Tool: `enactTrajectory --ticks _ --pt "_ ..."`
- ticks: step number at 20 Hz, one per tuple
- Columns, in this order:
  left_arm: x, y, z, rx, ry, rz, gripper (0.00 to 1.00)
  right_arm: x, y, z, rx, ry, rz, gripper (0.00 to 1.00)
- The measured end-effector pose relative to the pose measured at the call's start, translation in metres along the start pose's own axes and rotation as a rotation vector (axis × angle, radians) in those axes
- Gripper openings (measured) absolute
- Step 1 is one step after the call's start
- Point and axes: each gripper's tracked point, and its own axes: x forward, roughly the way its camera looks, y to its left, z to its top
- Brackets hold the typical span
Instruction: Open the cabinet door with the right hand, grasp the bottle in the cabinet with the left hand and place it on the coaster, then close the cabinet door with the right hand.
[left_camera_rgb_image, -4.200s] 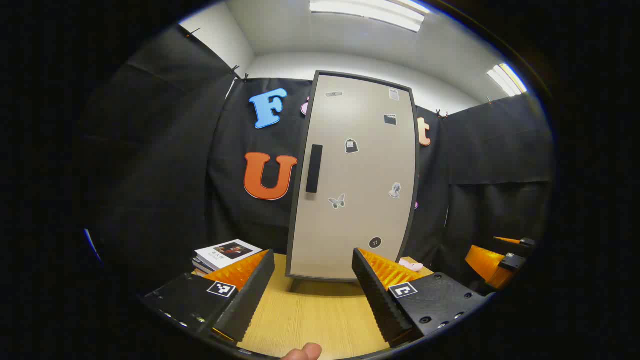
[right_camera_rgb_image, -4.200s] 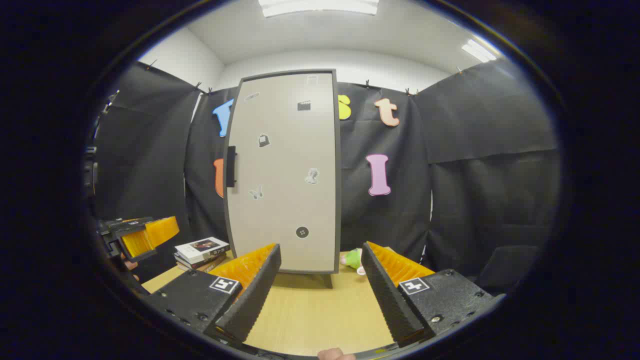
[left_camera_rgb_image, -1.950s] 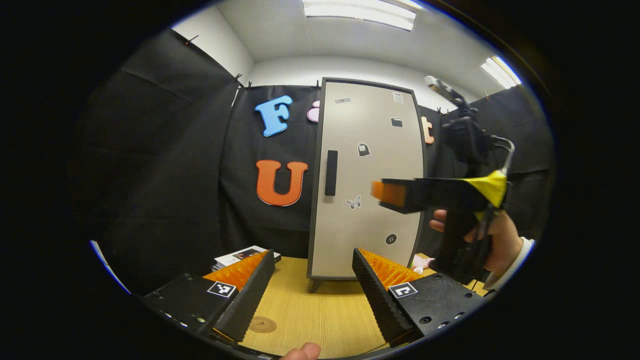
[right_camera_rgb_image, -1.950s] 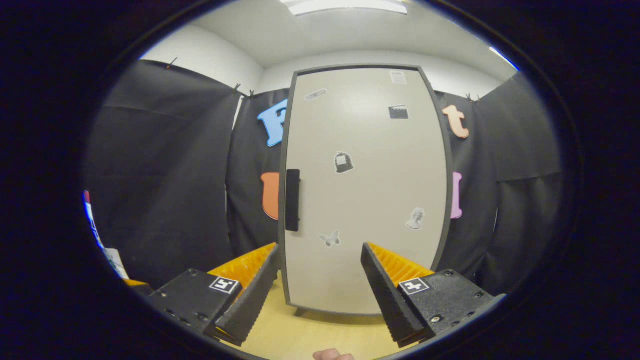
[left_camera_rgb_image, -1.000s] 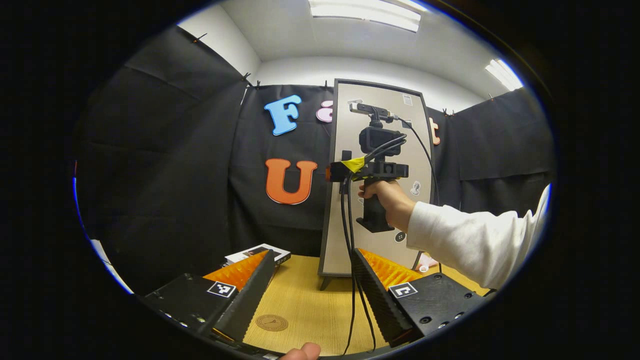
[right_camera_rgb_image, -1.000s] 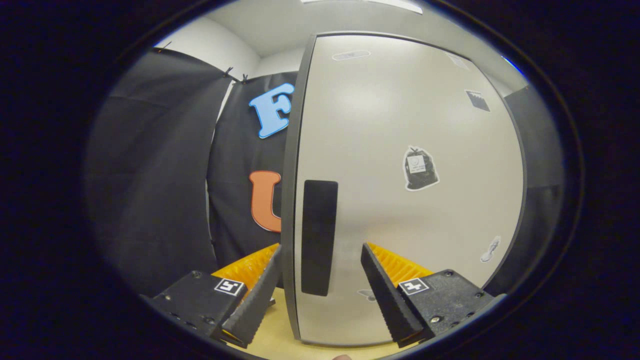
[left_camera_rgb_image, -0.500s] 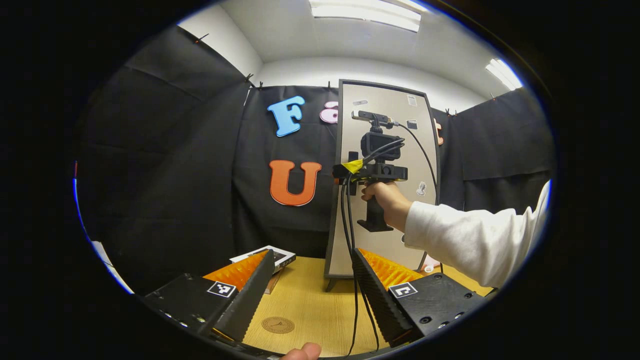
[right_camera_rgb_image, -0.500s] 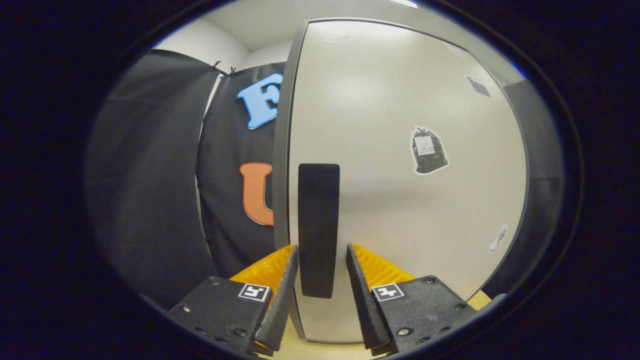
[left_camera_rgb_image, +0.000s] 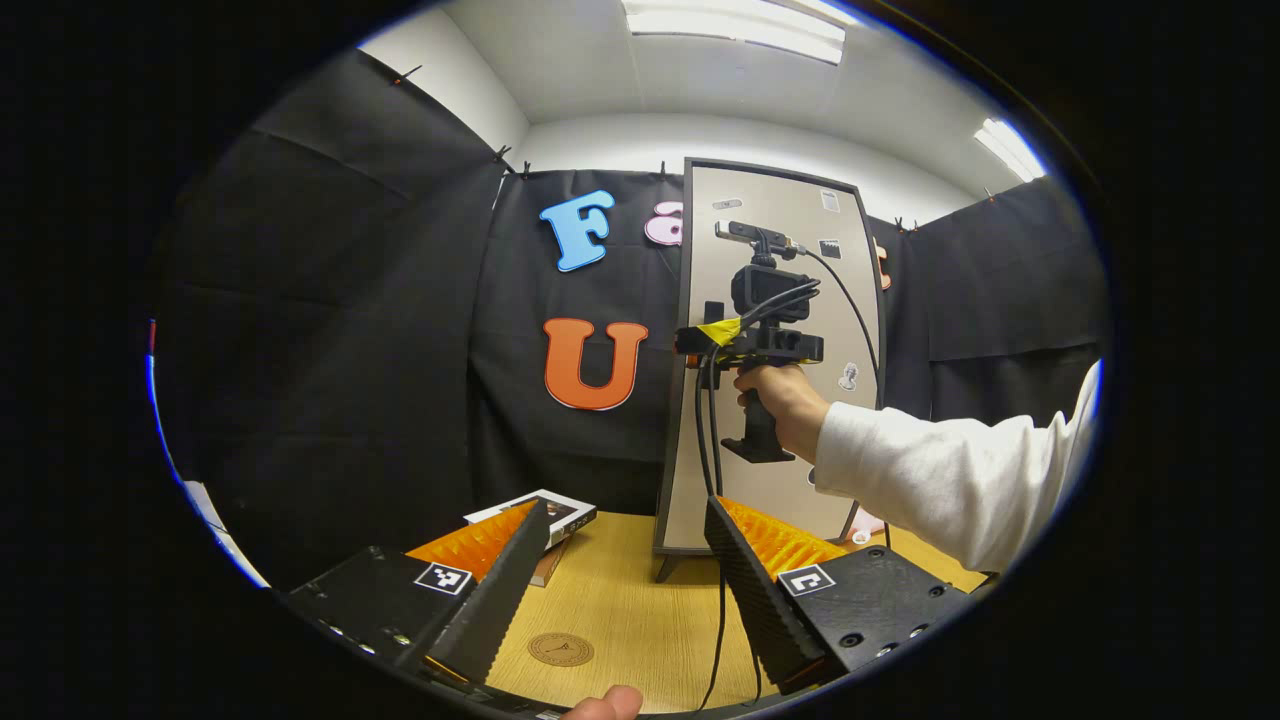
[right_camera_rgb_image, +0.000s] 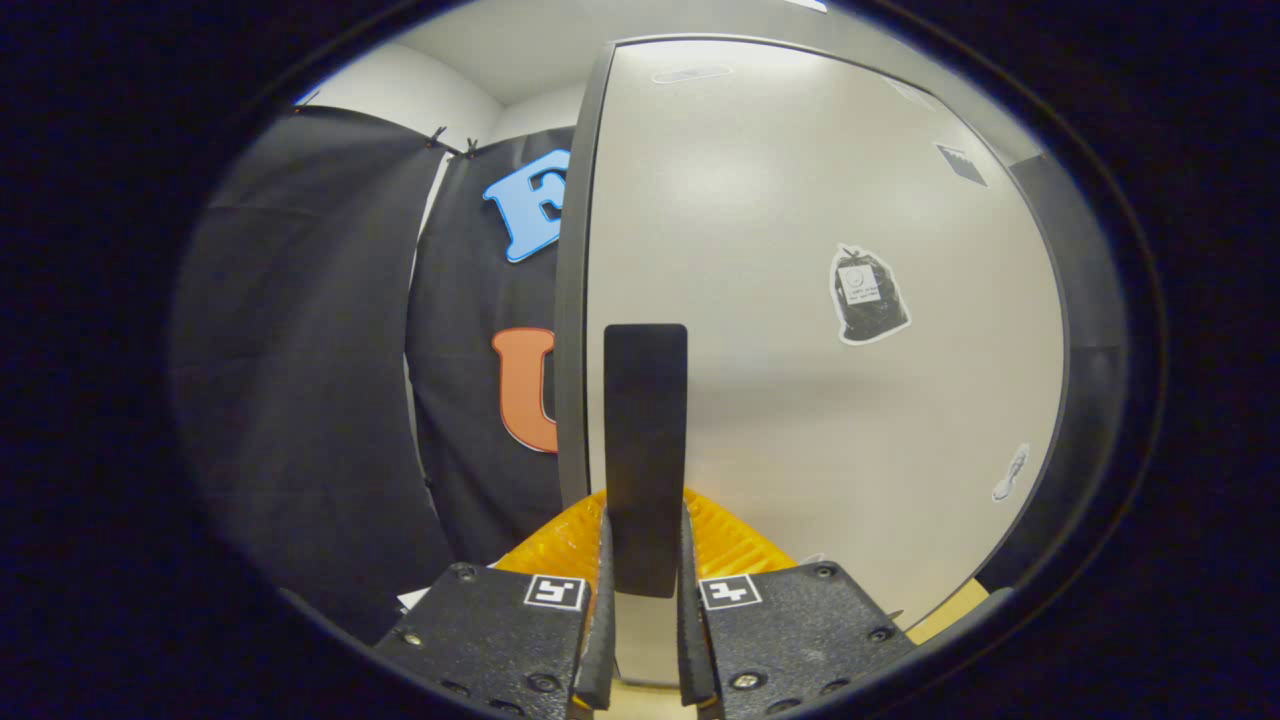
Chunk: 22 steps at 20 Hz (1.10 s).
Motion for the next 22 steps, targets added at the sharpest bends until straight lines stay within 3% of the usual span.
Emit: enactTrajectory --ticks 6,14,19,22 --pt "0.002 -0.005 -0.001 -0.006 0.0 -0.015 0.95 -0.042 0.005 -0.005 -0.015 0.011 0.116 0.25" --pt "-0.001 -0.025 0.0 -0.01 0.0 -0.053 0.95 -0.135 -0.015 -0.012 -0.014 0.025 0.232 0.24" --pt "-0.006 -0.041 0.0 -0.002 0.0 -0.077 0.95 -0.186 -0.046 -0.014 -0.027 0.004 0.236 0.25" --pt "-0.008 -0.056 0.003 -0.006 -0.008 -0.097 0.95 -0.214 -0.073 -0.016 -0.023 0.005 0.202 0.25"
